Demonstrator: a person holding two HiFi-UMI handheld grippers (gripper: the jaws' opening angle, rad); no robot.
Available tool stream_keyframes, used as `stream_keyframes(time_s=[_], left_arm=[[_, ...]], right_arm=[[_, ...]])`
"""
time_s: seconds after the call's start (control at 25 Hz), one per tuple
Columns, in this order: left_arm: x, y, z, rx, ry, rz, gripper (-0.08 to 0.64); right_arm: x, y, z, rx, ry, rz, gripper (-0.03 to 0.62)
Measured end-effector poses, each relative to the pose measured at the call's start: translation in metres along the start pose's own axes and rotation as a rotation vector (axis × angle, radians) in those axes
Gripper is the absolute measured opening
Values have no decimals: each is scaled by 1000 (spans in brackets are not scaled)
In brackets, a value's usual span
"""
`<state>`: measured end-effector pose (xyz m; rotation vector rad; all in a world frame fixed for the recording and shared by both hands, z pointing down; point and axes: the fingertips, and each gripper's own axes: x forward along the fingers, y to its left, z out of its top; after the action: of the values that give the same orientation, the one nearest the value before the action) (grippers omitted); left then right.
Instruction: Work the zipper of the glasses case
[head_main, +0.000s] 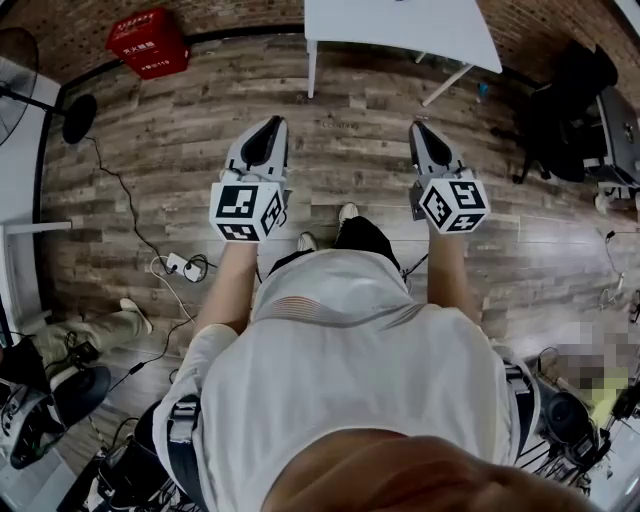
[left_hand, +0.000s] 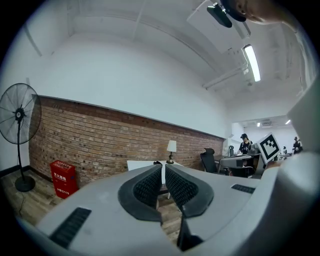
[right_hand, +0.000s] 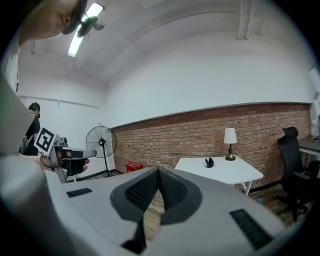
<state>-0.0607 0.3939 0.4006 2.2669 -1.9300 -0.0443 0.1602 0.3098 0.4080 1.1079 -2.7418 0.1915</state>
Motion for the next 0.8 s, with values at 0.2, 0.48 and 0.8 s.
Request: stream_keyframes(time_s=[0.2, 0.48, 0.8], left_arm=[[31, 24, 2, -6, 6, 7, 32], [94, 60, 15, -2, 1, 40, 32], [208, 65, 41, 25, 7, 29, 32]], right_arm=[[41, -18, 9, 4, 3, -7, 51], [115, -56, 22, 22, 11, 2, 51], [181, -146, 46, 45, 3, -10, 51]])
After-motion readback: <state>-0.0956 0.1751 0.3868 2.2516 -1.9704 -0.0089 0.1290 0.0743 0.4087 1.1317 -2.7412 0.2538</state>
